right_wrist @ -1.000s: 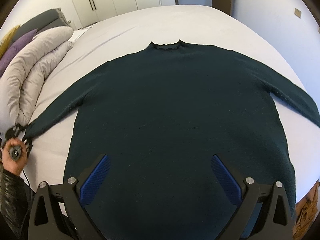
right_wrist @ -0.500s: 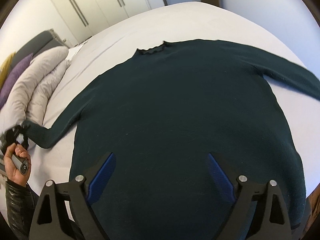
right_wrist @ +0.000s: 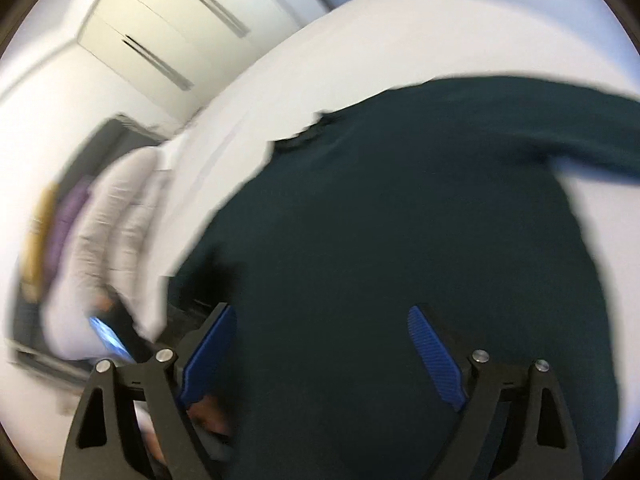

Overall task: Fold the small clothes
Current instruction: 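Lay the held sleeve across the sweater body and open the left tool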

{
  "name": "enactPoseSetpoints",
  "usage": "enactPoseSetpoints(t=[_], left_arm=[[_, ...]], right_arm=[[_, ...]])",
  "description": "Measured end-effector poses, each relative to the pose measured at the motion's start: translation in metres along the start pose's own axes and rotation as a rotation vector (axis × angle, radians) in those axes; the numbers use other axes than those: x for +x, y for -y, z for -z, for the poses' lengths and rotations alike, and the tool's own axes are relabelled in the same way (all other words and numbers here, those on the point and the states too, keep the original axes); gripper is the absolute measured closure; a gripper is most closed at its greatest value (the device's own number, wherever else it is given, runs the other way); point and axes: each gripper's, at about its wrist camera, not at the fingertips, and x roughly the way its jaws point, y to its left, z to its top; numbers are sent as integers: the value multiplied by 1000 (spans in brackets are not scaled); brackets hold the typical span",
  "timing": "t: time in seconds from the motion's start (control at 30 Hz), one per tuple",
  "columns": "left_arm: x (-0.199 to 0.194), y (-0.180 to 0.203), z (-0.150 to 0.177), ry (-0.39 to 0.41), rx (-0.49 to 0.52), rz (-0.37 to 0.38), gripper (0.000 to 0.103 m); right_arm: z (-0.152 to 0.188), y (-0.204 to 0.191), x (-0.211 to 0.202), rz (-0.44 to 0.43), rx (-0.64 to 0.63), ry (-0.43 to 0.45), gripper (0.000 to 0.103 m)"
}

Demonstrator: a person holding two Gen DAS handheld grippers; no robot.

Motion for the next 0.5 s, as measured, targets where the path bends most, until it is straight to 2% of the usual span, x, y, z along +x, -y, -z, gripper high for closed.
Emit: enactPoseSetpoints(t=[0.07,0.13,0.23,0.3,0.43,0.5], left_arm=[[2,-6,4,3,-17,7,94],[-2,-2,11,2,-19,10,94],[-2,17,21,-19,0,3,94],[3,19,18,-31,13,-4,94],[5,19,19,-39,15,1,94],[4,17,20,-35,6,8,94]], right_arm=[[-18,-8,31,-109,30,-86,22],[-33,-24,69,-214,18,-189,23],[-48,-46,119,-270,33,-285,25],[-56,-58,146,-338,64,-338,25],[-65,-77,180,-354,101,-407,25],[-66,-82,190,-329,101,-431,25]])
